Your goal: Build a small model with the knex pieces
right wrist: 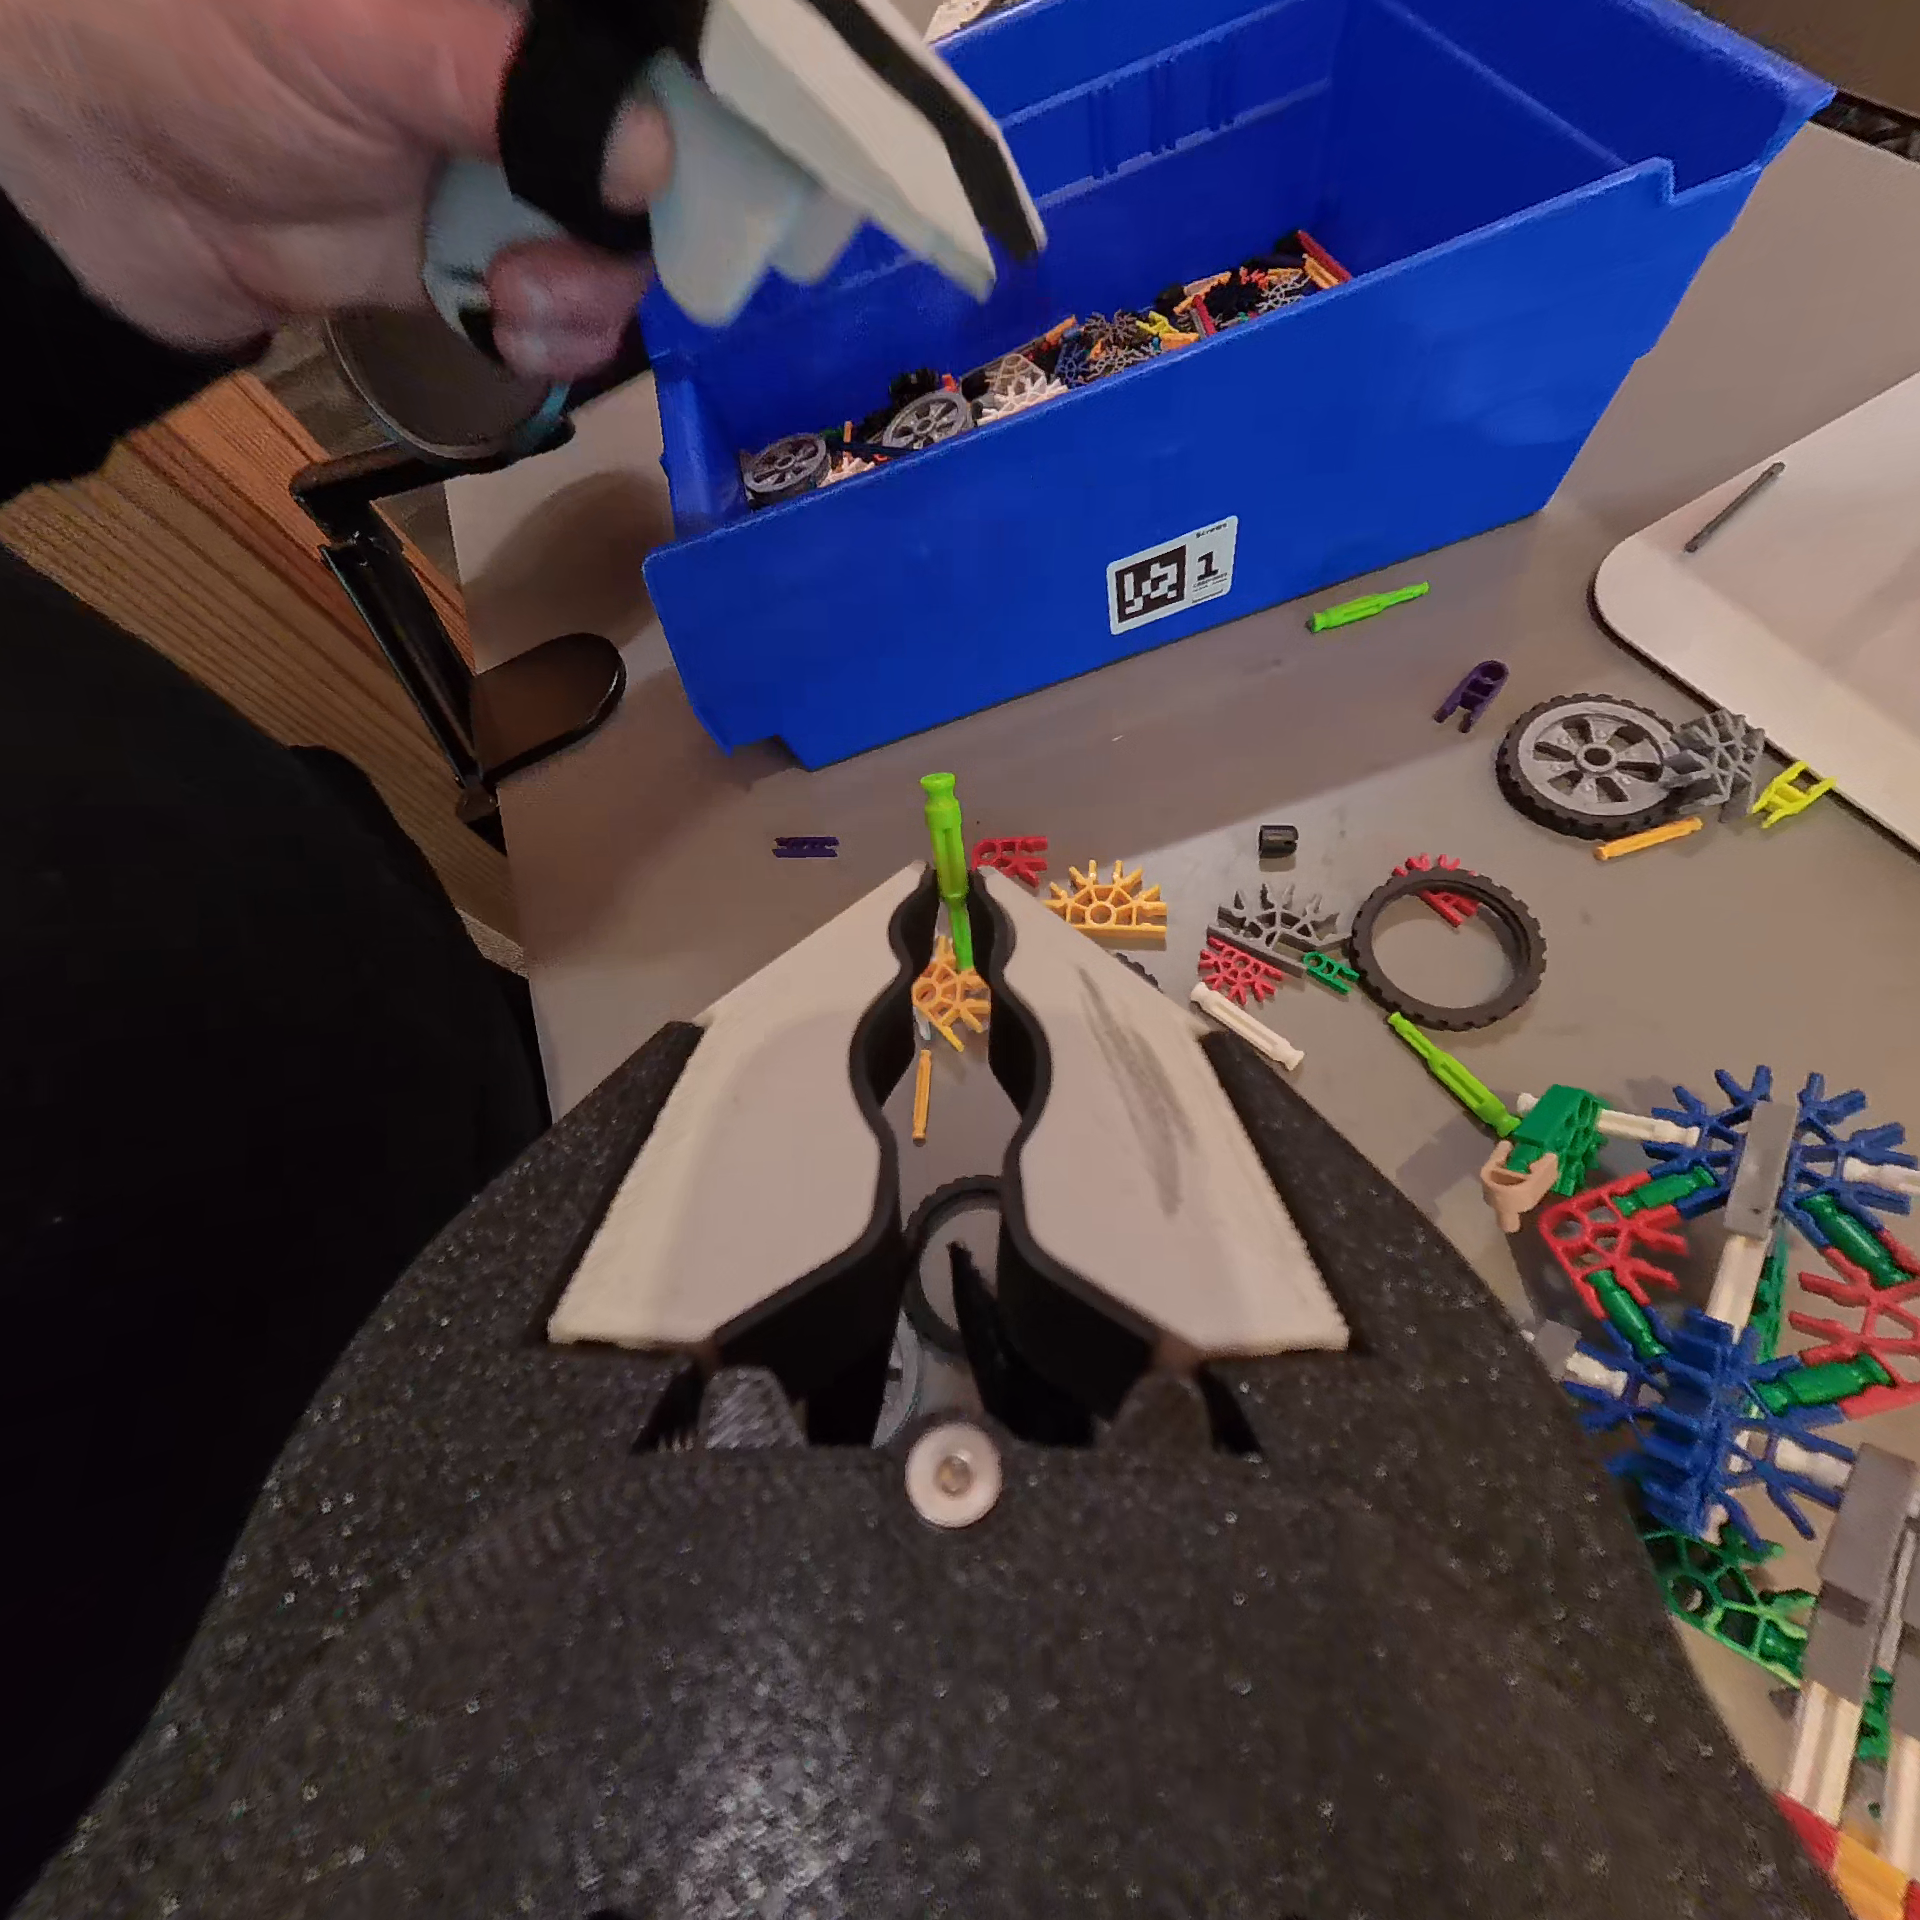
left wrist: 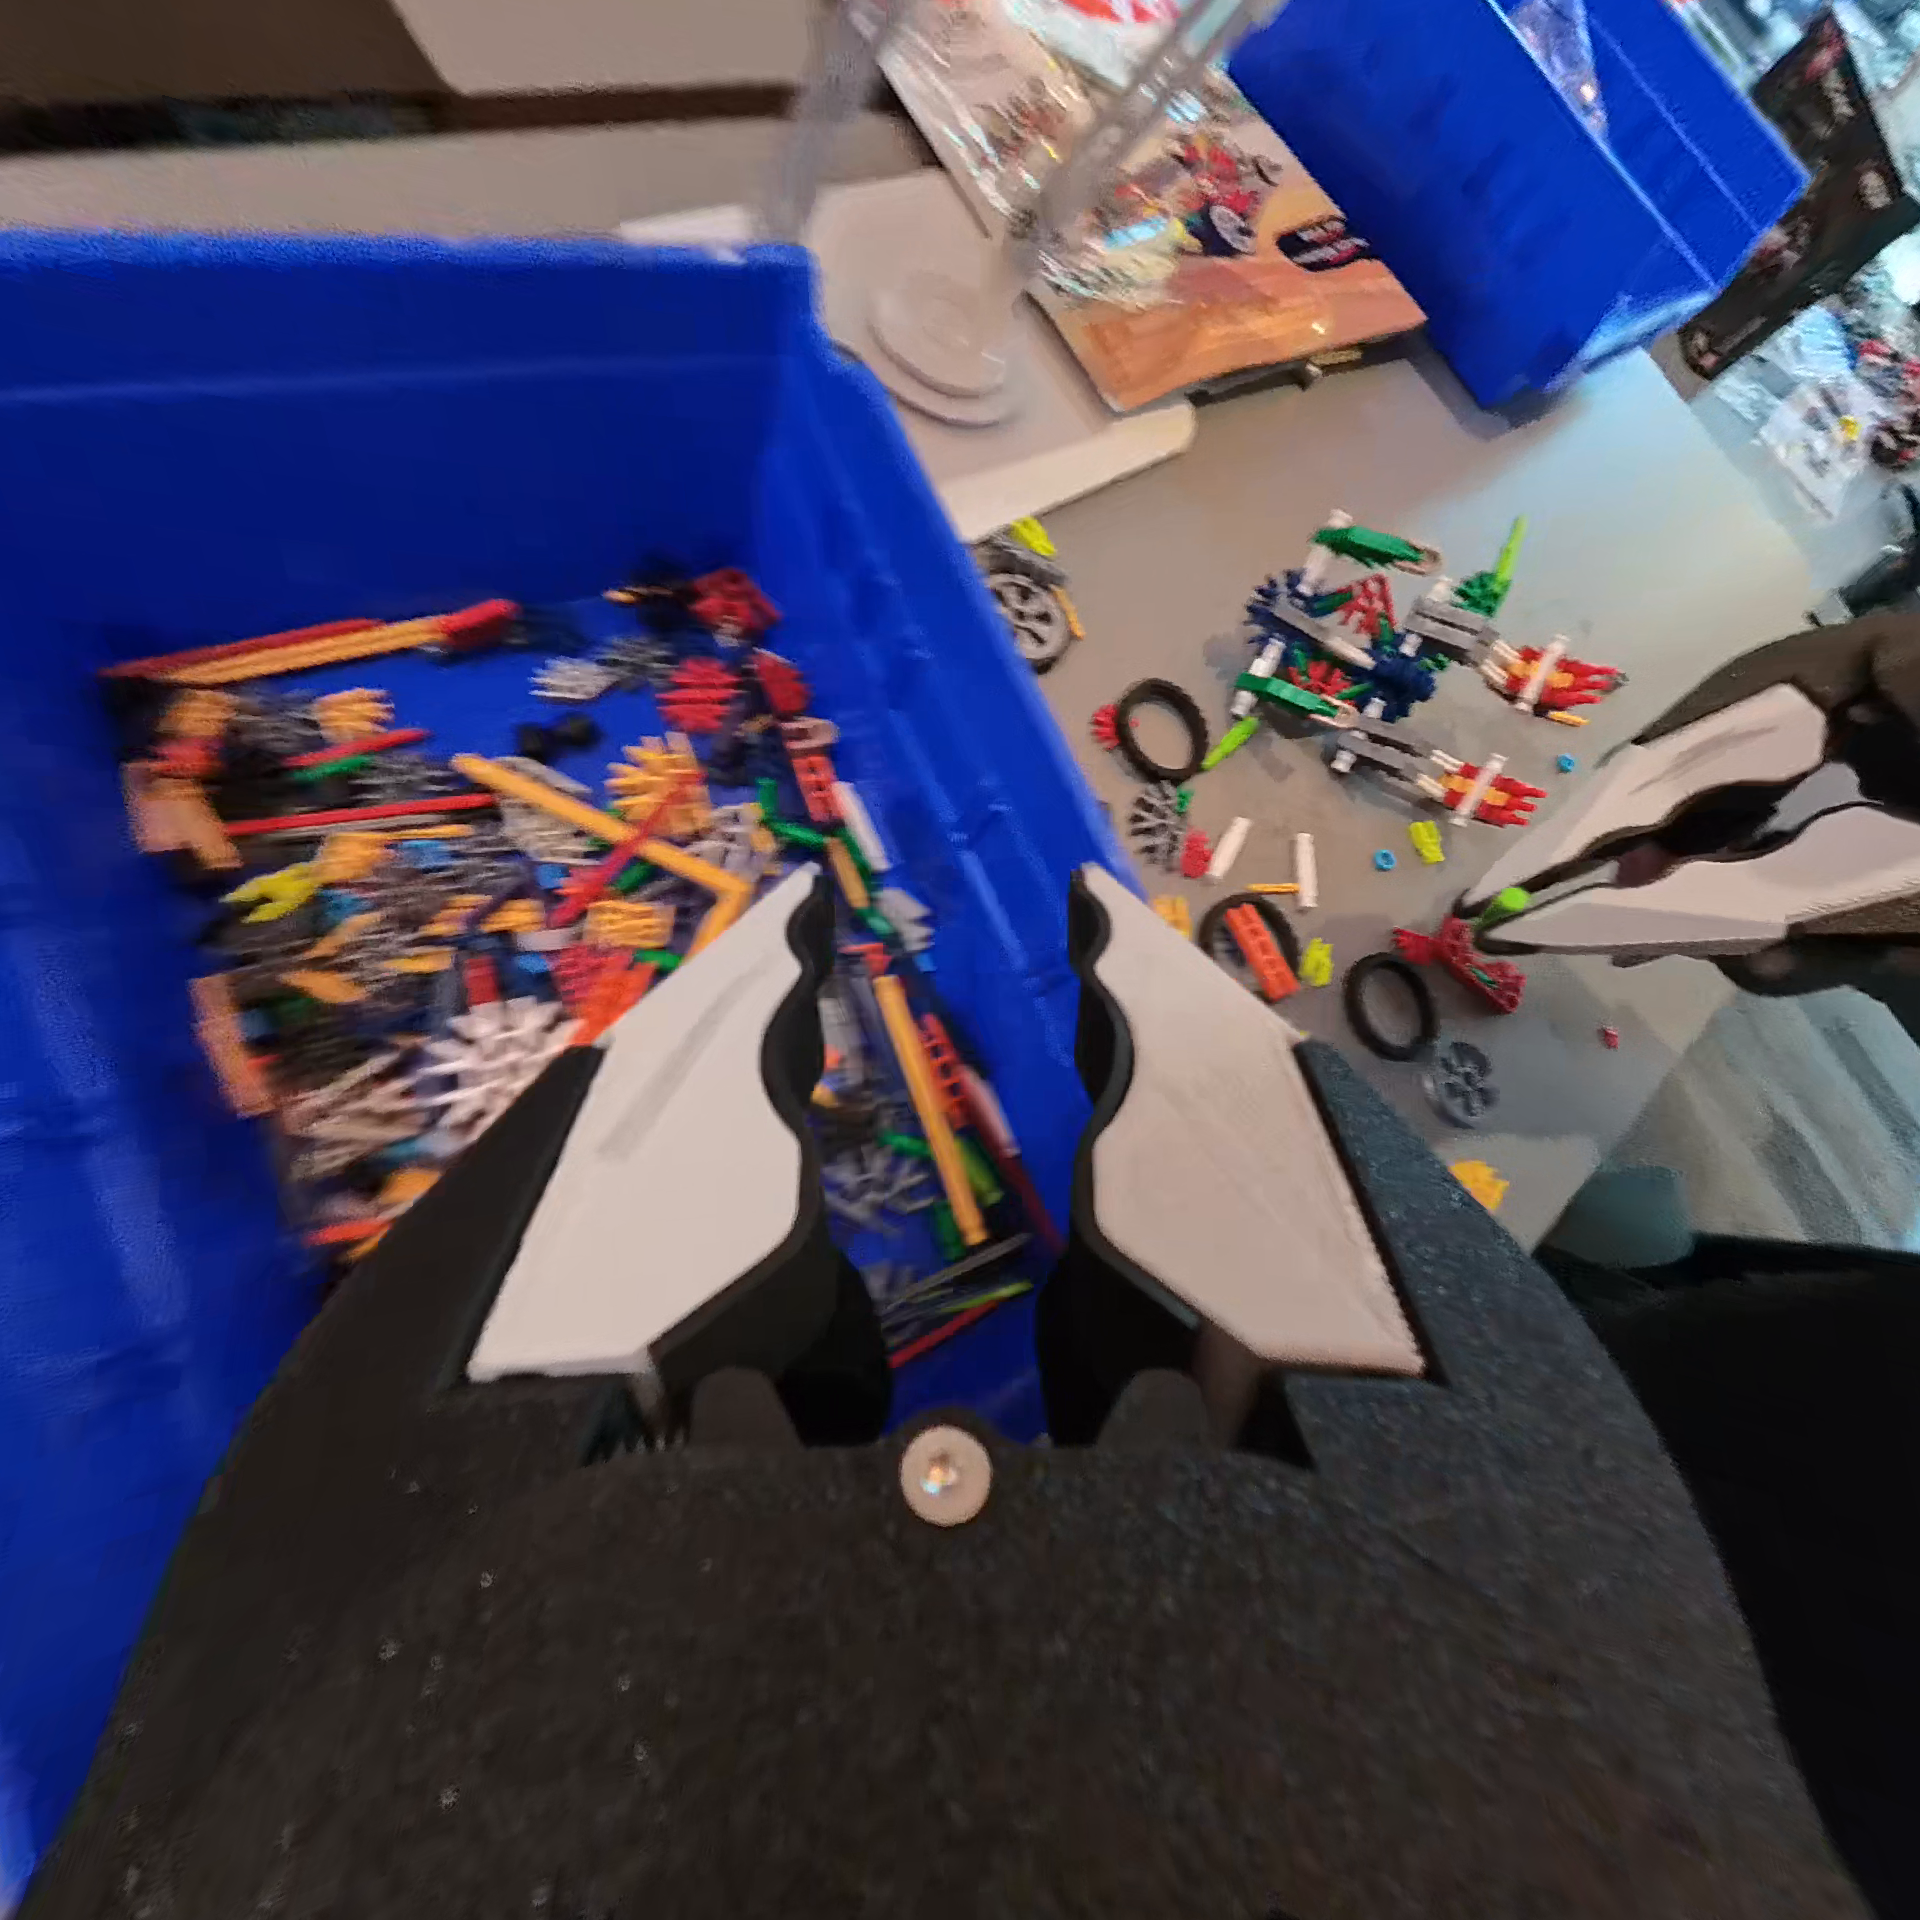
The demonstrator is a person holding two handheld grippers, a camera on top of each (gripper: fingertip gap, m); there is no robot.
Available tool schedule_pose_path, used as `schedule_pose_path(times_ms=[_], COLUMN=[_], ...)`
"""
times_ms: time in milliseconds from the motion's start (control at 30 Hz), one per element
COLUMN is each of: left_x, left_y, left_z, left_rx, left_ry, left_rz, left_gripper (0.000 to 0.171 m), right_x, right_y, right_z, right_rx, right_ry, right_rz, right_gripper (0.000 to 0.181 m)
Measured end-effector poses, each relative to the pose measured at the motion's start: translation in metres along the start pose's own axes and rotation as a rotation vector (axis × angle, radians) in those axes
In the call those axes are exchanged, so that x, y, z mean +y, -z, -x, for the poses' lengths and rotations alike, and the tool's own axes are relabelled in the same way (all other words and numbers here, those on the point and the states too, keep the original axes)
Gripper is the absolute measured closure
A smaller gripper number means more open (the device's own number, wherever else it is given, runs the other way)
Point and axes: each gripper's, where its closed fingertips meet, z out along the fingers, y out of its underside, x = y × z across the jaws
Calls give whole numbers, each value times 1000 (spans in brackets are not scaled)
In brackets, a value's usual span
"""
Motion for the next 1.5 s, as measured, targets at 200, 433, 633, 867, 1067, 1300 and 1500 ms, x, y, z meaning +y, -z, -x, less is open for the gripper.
schedule_pose_path(times_ms=[200,433,633,867,1067,1300,1500], left_x=[-21,-9,6,18,27,56,65], left_y=[66,82,75,64,52,34,15], left_z=[75,99,96,92,82,68,59], left_rx=[-200,-302,-280,-259,-219,-153,-133], left_ry=[-28,-130,-197,-262,-320,-373,-392], left_rz=[-41,58,152,233,294,432,459], left_gripper=[131,132,136,137,137,140,137], right_x=[1,-3,-4,-3,-1,-2,-2], right_y=[-2,-6,-6,-6,-5,-6,-7], right_z=[-2,-2,-2,-2,-2,-2,-2], right_rx=[-7,-16,-16,-11,-7,-5,-3], right_ry=[-1,10,10,6,2,0,-5], right_rz=[4,10,12,11,12,9,9], right_gripper=[176,176,176,176,176,176,176])
